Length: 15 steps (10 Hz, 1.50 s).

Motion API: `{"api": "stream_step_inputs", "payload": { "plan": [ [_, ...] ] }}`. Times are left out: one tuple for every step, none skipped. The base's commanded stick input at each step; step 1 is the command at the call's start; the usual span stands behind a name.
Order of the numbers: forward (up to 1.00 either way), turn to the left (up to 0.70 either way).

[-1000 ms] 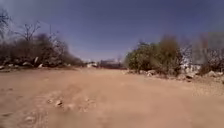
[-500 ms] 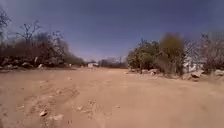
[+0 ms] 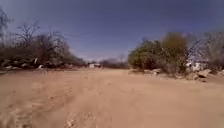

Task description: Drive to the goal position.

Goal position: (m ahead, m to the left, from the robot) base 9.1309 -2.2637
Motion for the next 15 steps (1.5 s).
{"api": "stream_step_inputs", "payload": {
  "plan": [
    [0.85, 0.0],
    [0.85, 0.0],
    [0.85, 0.0],
    [0.85, 0.0],
    [0.85, 0.0],
    [0.85, 0.0],
    [0.85, 0.0],
    [0.85, 0.0],
    [0.85, 0.0],
    [0.85, 0.0],
    [0.85, 0.0],
    [0.85, 0.0],
    [0.85, 0.0],
    [0.85, 0.0],
    [0.85, 0.0]
  ]
}}
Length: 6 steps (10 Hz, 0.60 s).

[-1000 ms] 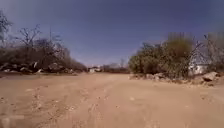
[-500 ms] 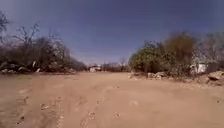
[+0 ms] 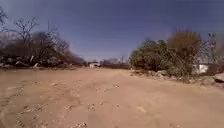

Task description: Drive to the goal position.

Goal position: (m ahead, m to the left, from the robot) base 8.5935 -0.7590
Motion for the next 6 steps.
{"api": "stream_step_inputs", "payload": {
  "plan": [
    [0.85, 0.0],
    [0.85, 0.0],
    [0.85, 0.0],
    [0.85, 0.0],
    [0.85, 0.0],
    [0.85, 0.0]
  ]
}}
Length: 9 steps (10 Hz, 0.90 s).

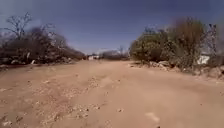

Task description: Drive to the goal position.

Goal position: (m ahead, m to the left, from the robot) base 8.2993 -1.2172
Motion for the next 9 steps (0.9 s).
{"api": "stream_step_inputs", "payload": {
  "plan": [
    [0.85, 0.0],
    [0.85, 0.0],
    [0.85, 0.0],
    [0.85, 0.0],
    [0.85, 0.0],
    [0.85, 0.0],
    [0.85, 0.0],
    [0.85, 0.0],
    [0.85, 0.0]
  ]
}}
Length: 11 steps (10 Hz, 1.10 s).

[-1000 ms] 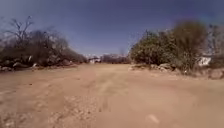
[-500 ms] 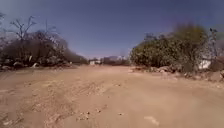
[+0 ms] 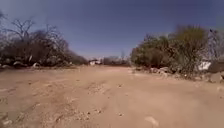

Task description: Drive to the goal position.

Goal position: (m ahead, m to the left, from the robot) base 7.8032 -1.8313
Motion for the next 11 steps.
{"api": "stream_step_inputs", "payload": {
  "plan": [
    [0.85, 0.0],
    [0.85, 0.0],
    [0.85, 0.0],
    [0.85, 0.0],
    [0.85, 0.0],
    [0.85, 0.0],
    [0.85, 0.0],
    [0.82, 0.0],
    [0.82, 0.0],
    [0.82, 0.0],
    [0.83, 0.0]
  ]
}}
